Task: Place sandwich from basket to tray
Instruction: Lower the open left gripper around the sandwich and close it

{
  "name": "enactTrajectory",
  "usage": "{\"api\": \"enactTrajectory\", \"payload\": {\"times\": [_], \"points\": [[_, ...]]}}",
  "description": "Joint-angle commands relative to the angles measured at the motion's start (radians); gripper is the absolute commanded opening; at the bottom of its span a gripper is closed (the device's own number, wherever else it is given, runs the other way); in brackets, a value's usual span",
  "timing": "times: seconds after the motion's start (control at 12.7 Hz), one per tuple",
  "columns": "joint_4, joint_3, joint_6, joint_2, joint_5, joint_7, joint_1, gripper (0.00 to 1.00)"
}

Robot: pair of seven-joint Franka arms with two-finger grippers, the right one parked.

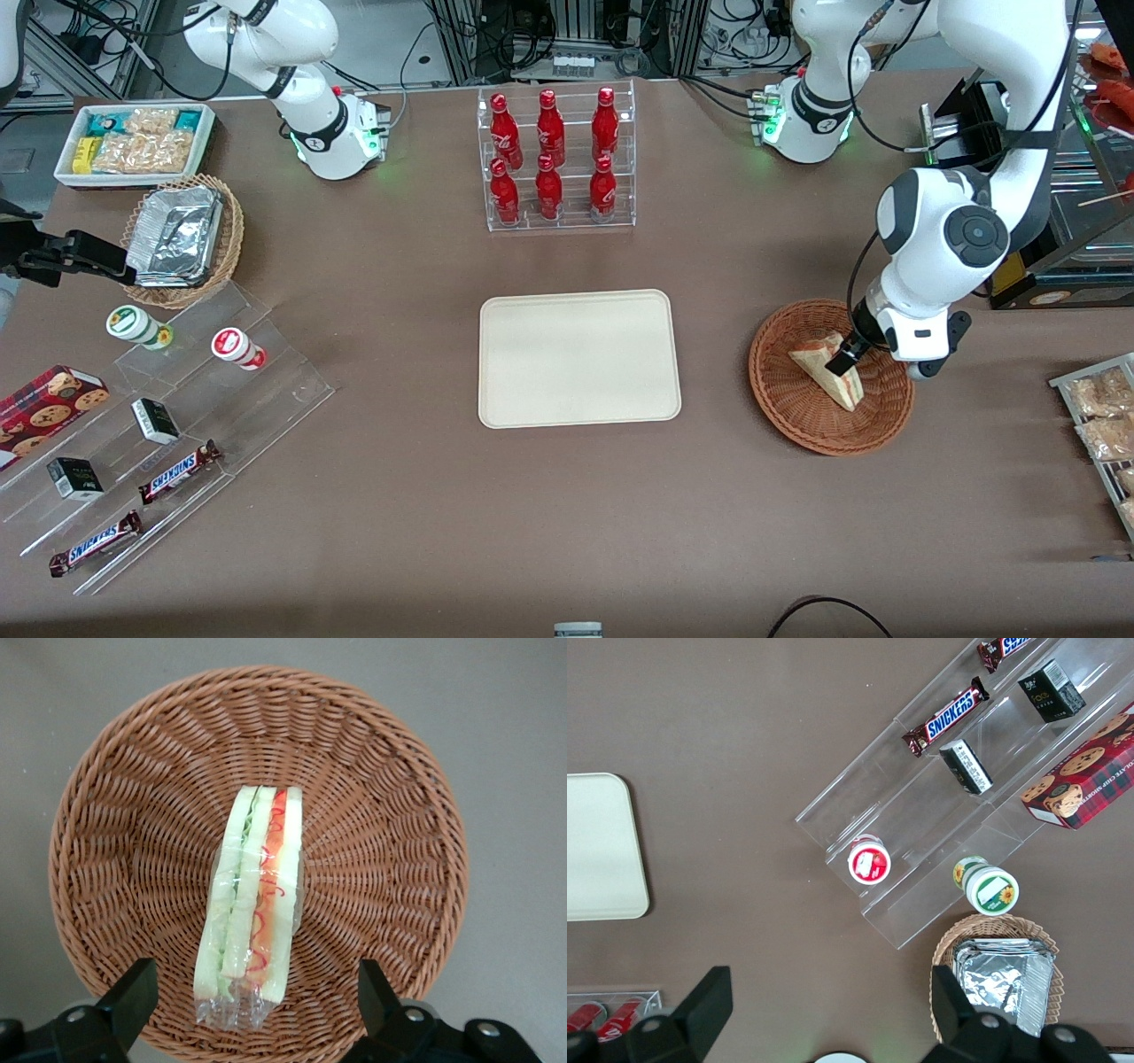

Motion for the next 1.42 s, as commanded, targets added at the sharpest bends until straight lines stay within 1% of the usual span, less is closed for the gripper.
{"api": "enactTrajectory", "payload": {"times": [0.0, 0.79, 0.87, 0.95, 1.03, 1.11, 1.18, 1.34], "points": [[-0.015, 0.0, 0.043, 0.028, 0.006, -0.043, -0.008, 1.0], [-0.031, -0.001, 0.092, 0.096, 0.005, -0.048, -0.002, 0.99], [-0.031, 0.0, 0.093, 0.1, 0.003, -0.051, -0.002, 0.86], [-0.031, -0.001, 0.093, 0.105, 0.002, -0.057, 0.001, 0.57], [-0.031, -0.001, 0.093, 0.111, 0.002, -0.062, 0.0, 0.3], [-0.031, -0.001, 0.093, 0.113, 0.002, -0.06, 0.0, 0.05], [-0.031, -0.001, 0.084, 0.11, 0.003, -0.055, -0.002, 0.0], [-0.025, -0.001, 0.044, 0.082, 0.003, -0.043, 0.0, 0.0]]}}
